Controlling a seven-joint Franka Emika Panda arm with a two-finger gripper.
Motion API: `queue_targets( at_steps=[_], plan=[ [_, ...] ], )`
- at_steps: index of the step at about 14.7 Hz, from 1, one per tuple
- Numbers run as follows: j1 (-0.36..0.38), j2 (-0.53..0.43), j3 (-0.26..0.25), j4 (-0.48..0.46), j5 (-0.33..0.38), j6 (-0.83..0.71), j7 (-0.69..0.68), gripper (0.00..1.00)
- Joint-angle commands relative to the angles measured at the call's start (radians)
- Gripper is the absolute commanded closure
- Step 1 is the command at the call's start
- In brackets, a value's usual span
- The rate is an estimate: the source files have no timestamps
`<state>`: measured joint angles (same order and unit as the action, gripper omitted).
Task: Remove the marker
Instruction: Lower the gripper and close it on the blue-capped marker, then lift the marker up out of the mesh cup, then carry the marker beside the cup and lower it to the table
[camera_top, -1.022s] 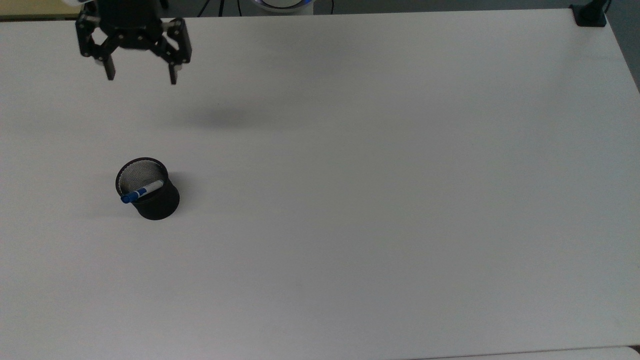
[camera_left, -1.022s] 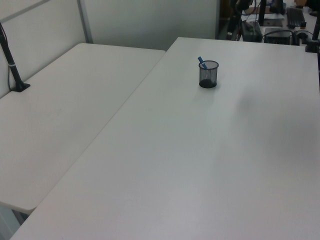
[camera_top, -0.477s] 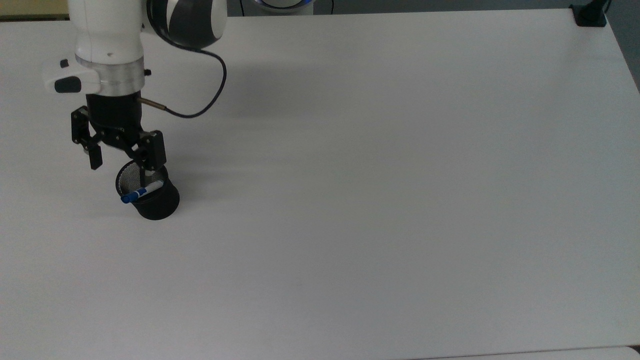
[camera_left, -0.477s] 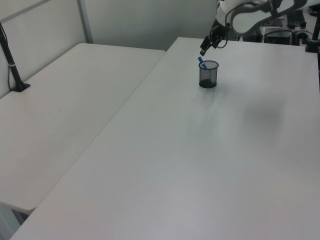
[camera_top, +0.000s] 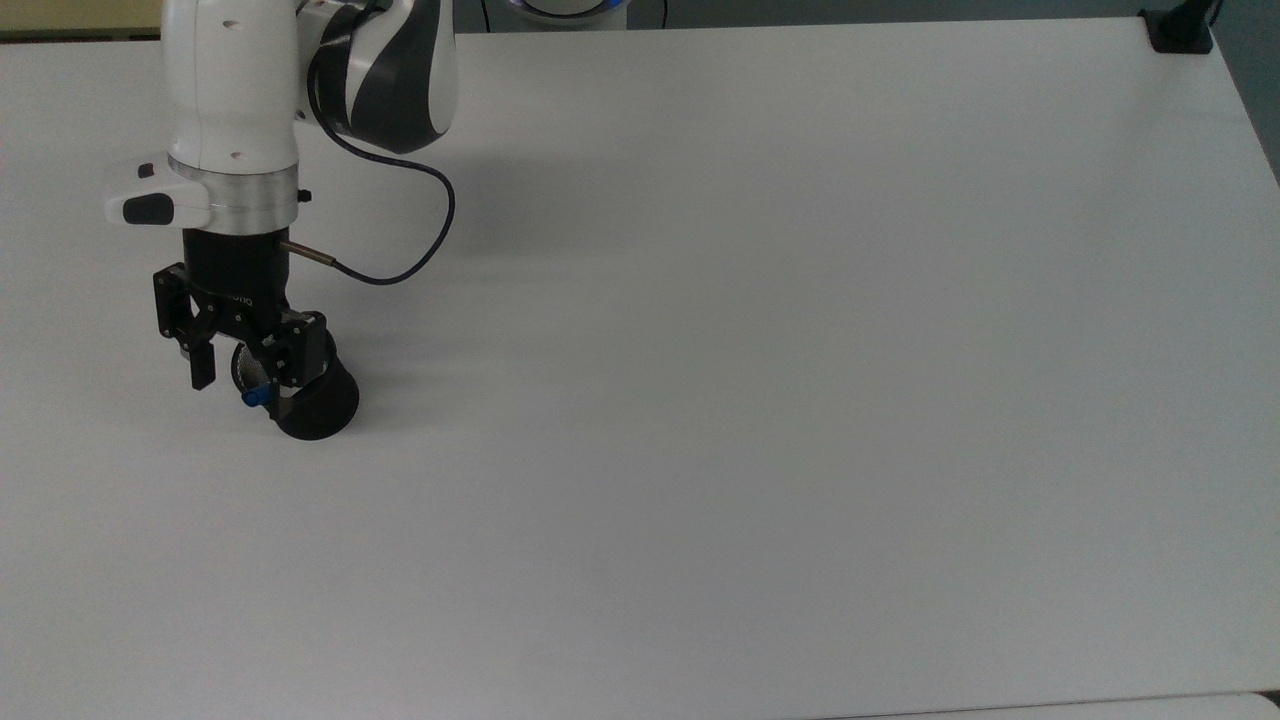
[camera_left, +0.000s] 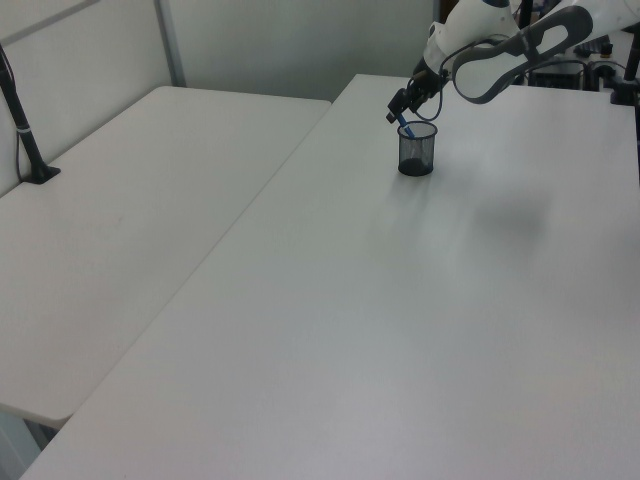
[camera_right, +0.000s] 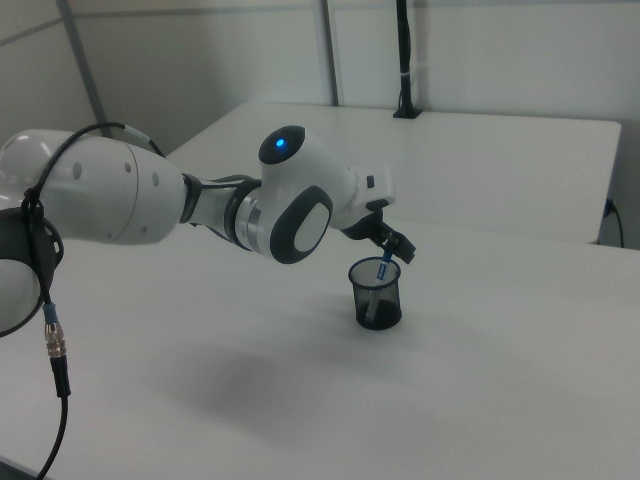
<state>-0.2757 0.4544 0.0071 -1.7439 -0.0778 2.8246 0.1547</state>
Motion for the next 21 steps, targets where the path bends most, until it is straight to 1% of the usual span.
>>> queue_targets(
  at_steps=[1, 2, 3, 4, 7, 10, 11, 13, 15, 16, 19, 21],
  plan=[
    [0.015, 0.003, -0.002, 0.004, 0.013, 0.016, 0.022, 0.61],
    [0.015, 0.003, -0.002, 0.004, 0.013, 0.016, 0.022, 0.79],
    [0.015, 0.001, -0.002, 0.004, 0.015, 0.016, 0.022, 0.93],
    [0.015, -0.003, -0.001, 0.004, 0.024, 0.015, 0.023, 1.00],
    [0.013, -0.031, -0.001, 0.004, 0.041, 0.013, 0.052, 1.00],
    [0.007, -0.113, 0.001, -0.003, 0.050, 0.001, 0.078, 1.00],
    [0.003, -0.167, 0.001, -0.002, 0.070, -0.051, 0.083, 1.00],
    [0.003, -0.235, 0.001, 0.020, 0.095, -0.193, 0.075, 1.00],
    [0.004, -0.290, 0.002, 0.026, 0.096, -0.324, 0.059, 1.00],
    [0.006, -0.310, 0.002, 0.026, 0.096, -0.390, 0.028, 1.00],
    [0.020, -0.321, 0.011, 0.026, 0.096, -0.620, -0.146, 1.00],
    [0.016, -0.304, 0.034, 0.015, 0.096, -0.724, -0.191, 1.00]
  ],
)
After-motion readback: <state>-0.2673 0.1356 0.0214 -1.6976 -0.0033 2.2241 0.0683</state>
